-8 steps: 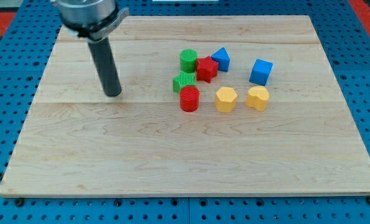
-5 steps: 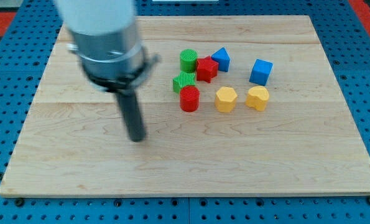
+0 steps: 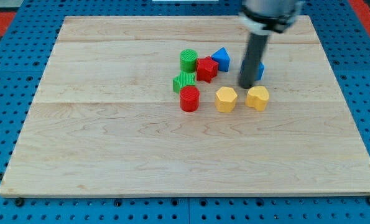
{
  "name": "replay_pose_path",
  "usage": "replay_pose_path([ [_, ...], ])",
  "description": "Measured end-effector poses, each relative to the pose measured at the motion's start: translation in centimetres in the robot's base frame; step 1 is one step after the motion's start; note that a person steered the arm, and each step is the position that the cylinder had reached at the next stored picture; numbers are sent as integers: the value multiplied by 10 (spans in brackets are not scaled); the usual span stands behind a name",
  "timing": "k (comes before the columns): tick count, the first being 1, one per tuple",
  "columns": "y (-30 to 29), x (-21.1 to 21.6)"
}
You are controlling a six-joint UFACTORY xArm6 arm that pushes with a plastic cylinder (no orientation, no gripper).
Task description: Move the green star horizontally to the left of the red circle
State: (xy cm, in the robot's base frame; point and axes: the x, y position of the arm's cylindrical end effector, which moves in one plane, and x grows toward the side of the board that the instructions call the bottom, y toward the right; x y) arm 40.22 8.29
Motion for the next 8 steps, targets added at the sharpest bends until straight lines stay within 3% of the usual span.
replay_pose_path([
  [2, -139, -4],
  [3, -180, -4],
  [4, -181, -43],
  [5, -235, -59],
  [6, -250, -9],
  [7, -229, 21],
  [8, -209, 23],
])
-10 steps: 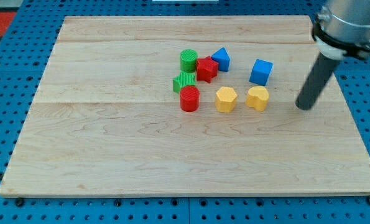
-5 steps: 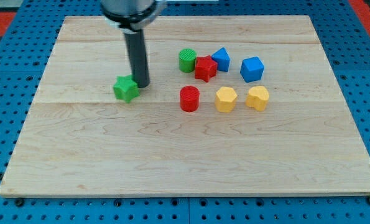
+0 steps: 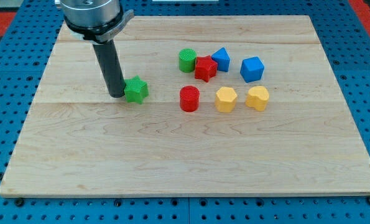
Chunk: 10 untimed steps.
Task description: Move the green star horizontally to the left of the red circle
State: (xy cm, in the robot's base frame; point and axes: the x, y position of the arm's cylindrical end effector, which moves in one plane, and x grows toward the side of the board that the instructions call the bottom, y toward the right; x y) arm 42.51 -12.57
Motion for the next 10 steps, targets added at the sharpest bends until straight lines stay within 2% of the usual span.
replay_pose_path([
  [2, -3, 69],
  [4, -56, -38],
  [5, -33, -53],
  [6, -14, -26],
  [7, -21, 2],
  [8, -33, 2],
  [9, -91, -6],
  [10, -107, -6],
])
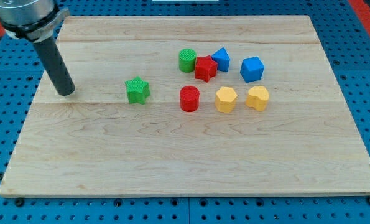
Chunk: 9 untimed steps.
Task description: Move the green star horizontally to the left of the red circle
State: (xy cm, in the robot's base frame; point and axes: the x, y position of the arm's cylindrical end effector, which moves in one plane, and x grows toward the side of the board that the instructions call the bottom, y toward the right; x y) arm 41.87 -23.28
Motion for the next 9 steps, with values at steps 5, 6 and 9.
replay_pose_path([
  [5, 96, -59],
  [6, 99, -58],
  [9, 139, -18],
])
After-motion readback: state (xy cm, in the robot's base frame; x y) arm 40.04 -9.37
